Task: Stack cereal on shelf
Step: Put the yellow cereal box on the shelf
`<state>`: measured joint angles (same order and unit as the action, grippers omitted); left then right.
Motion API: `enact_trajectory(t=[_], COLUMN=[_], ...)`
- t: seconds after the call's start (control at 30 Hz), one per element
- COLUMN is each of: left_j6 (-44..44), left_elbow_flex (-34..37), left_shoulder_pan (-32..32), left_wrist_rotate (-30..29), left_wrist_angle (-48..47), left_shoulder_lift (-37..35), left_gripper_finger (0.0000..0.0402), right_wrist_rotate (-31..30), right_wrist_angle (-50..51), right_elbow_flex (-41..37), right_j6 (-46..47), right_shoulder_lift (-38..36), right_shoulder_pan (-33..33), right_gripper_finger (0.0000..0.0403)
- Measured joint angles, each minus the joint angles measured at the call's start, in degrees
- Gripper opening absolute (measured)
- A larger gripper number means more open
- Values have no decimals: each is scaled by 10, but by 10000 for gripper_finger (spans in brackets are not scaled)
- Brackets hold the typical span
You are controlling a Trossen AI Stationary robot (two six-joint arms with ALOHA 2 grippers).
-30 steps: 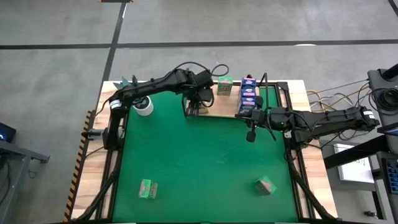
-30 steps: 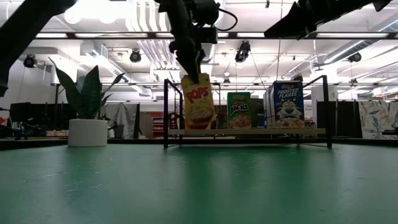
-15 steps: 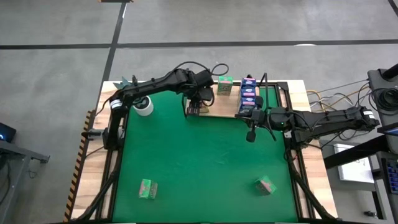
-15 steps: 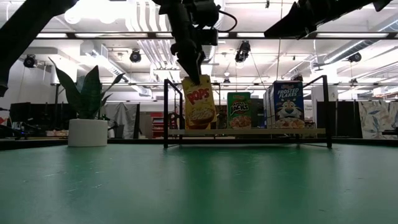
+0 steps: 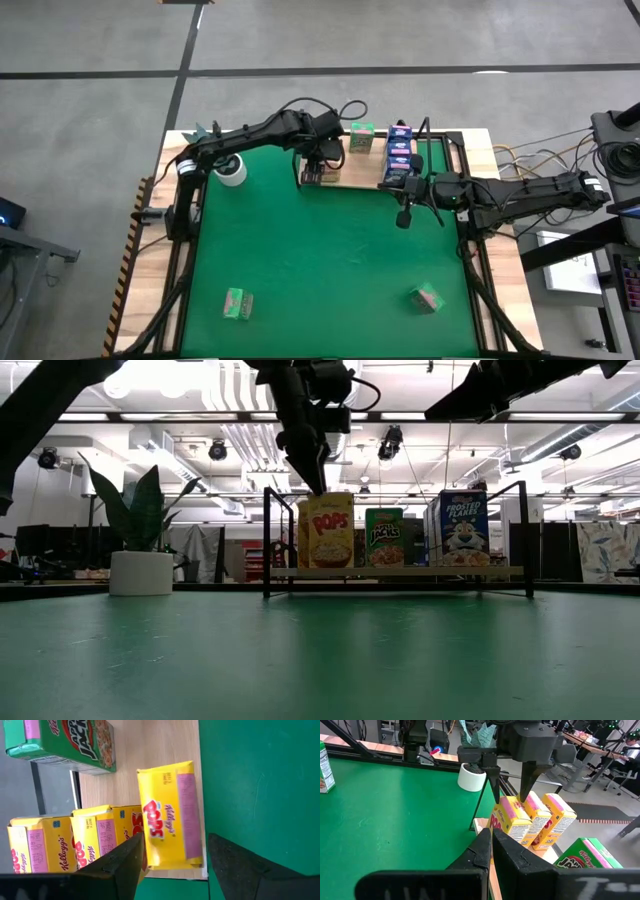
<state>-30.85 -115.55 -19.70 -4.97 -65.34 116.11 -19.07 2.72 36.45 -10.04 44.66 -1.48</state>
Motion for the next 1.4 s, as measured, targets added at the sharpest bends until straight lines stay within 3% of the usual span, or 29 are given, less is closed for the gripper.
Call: enact_trajectory(t=[0.17,0.37,0.57,0.73,1.13,1.4], left_j6=[0,16,39,39,44,55], left_elbow_flex=[-5,-61,-90,-69,8,26], left_shoulder_pan=[0,10,16,16,14,14], left_wrist_rotate=[0,1,62,60,29,28], left_wrist_angle=[-9,-32,36,90,112,116], left_shoulder_lift=[0,-1,-2,-1,-1,-1], left_gripper_finger=[206,206,198,158,10,3], right_wrist_rotate=[0,0,0,0,0,0], right_wrist_angle=[0,0,0,0,0,0], right_elbow_flex=[0,0,0,0,0,0], right_j6=[0,-4,-5,-5,-12,-12], right_shoulder_lift=[0,0,0,0,0,0], right_shoulder_pan=[0,0,0,0,0,0], right_gripper_finger=[9,9,9,9,9,9])
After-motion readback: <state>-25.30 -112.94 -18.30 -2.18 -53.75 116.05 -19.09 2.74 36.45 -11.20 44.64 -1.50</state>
